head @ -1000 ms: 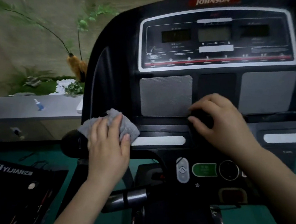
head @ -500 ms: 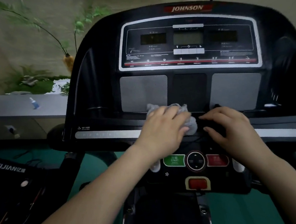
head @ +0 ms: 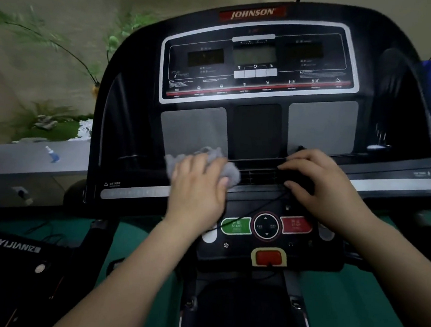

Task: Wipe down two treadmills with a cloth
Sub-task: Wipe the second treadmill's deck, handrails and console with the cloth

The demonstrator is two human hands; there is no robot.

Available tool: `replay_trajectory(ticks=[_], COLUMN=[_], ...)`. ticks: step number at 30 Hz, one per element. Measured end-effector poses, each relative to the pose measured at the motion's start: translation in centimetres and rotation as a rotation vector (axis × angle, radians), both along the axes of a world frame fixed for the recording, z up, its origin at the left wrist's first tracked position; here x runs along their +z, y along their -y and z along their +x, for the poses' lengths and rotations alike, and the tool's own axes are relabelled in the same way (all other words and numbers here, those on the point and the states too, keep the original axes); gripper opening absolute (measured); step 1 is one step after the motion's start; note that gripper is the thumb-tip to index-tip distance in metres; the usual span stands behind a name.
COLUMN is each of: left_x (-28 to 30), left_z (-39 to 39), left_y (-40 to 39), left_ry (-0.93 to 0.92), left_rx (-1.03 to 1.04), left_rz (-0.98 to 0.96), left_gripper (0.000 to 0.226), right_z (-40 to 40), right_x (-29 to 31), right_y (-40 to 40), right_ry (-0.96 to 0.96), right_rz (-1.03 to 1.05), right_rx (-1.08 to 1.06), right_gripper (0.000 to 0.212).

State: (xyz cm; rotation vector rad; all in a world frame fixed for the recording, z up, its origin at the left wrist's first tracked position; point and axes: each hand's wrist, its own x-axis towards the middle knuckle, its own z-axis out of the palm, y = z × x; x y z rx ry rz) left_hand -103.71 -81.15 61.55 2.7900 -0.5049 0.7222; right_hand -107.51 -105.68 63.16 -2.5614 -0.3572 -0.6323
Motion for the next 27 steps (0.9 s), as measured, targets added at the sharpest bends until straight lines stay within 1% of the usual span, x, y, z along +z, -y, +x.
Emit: replay_trajectory(ticks=[2,5,8,10,13,15,16,19,21,23,25,27], left_x=[0.3,0.6,0.4,0.1,-0.1,0.1,0.3,0.7,1.1,1.4,1.4,1.2], left_z=[0.2,0.3,0.9,1.1,0.7,0.7,0.7,0.9,1.0,1.4,1.9,2.4], left_y=[1.3,0.1,-3.6,-6.1,-7.0,-5.4,-4.4,-2.1,-1.9,-2.9,-4.7,-7.2], left_ry=[0.000,-0.008,-0.039,-0.050,-0.043,-0.052,-0.050,-0.012,-0.027,-0.050,-0.026,-0.040], left_rx=[-0.089,-0.153,-0.069,0.044,0.193,0.252,0.247,0.090,-0.027,-0.050,0.029,0.172], left_rz=[0.053,0.110,0.131,0.084,-0.052,-0.091,-0.081,0.022,0.031,0.014,0.018,-0.001], left_gripper=[0.044,0.046,0.049,0.048,0.046,0.047,0.048,0.045,0.043,0.041,0.043,0.044], right_z=[0.1,0.4,0.9,1.2,1.2,1.3,1.4,1.6,1.6,1.9,2.2,2.5], right_x=[0.1,0.6,1.1,1.3,1.4,1.4,1.3,1.2,1.1,1.1,1.3,1.3], right_y=[0.1,0.3,0.6,0.7,0.3,-0.5,-0.9,-1.8,-2.2,-3.0,-4.4,-6.1], right_ry=[0.020,0.055,-0.031,-0.103,-0.110,-0.093,-0.082,-0.053,-0.038,-0.028,-0.029,-0.043], right_rz=[0.031,0.028,-0.006,-0.020,0.021,0.023,0.017,0.030,0.048,0.053,0.025,-0.032], right_rx=[-0.028,-0.123,-0.247,-0.265,-0.183,-0.118,-0.105,-0.095,-0.068,-0.024,0.025,0.081], right_gripper=[0.032,0.031,0.038,0.039,0.036,0.036,0.036,0.036,0.036,0.036,0.037,0.041])
